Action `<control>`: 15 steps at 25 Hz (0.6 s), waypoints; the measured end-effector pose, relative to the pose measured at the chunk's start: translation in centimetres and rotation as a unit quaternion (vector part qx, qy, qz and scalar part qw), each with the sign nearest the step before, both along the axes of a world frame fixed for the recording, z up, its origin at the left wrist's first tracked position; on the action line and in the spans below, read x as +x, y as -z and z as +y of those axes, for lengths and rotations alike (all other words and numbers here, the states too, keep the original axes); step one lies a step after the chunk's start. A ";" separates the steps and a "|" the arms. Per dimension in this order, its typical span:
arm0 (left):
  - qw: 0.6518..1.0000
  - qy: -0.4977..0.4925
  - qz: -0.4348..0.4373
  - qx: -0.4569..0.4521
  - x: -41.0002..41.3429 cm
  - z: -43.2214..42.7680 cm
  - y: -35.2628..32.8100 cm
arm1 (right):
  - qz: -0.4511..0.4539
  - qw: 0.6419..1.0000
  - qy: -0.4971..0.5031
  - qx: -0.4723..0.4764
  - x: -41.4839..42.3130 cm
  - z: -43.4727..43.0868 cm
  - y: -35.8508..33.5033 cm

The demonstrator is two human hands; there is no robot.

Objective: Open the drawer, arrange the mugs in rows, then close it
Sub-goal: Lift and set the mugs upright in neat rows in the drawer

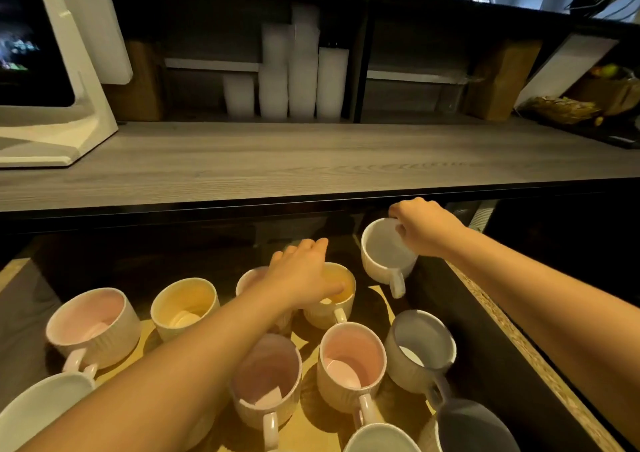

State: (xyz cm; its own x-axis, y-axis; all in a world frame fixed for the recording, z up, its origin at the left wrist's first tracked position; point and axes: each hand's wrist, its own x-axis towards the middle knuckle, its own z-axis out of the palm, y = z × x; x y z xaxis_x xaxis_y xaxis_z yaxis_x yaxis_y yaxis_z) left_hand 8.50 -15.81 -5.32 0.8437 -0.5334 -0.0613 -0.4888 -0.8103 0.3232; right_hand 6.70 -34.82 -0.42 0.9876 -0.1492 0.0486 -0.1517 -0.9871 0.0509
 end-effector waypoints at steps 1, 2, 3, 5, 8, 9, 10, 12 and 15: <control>1.000 0.004 0.004 0.016 0.3 0.0 0.2 | 0.002 1.000 -0.005 -0.023 0.1 -0.1 0.4; 0.999 0.010 0.011 0.028 0.6 0.0 0.4 | 0.003 0.999 -0.008 -0.044 0.1 -0.1 0.7; 0.999 0.019 0.017 0.039 0.7 0.0 0.6 | 0.001 0.998 -0.013 -0.064 0.1 -0.1 1.1; 0.998 0.037 0.020 0.056 0.8 -0.1 0.8 | -0.007 0.994 -0.036 -0.106 0.1 -0.2 2.0; 0.996 0.045 0.012 0.070 0.7 -0.2 1.2 | -0.004 0.988 -0.054 -0.144 0.4 -0.4 3.0; 0.996 0.044 0.007 0.072 0.7 -0.2 1.3 | 0.002 0.987 -0.058 -0.149 0.5 -0.5 3.1; 0.996 0.043 0.003 0.073 0.7 -0.1 1.5 | 0.008 0.986 -0.062 -0.152 0.5 -0.6 3.2; 0.997 0.043 0.001 0.070 0.6 -0.2 1.5 | 0.016 0.985 -0.069 -0.159 0.5 -0.7 3.4; 0.997 0.043 -0.007 0.067 0.4 -0.3 1.5 | 0.030 0.981 -0.080 -0.175 0.6 -0.5 4.0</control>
State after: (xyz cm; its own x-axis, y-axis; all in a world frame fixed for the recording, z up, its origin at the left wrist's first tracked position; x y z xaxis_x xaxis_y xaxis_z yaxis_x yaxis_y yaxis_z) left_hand 8.89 -16.07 -6.77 0.7959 -0.5921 -0.1263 -0.5626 -0.8004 0.2069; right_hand 7.27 -35.28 -4.40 0.9996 0.0244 0.0107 0.0182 -0.9182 0.3957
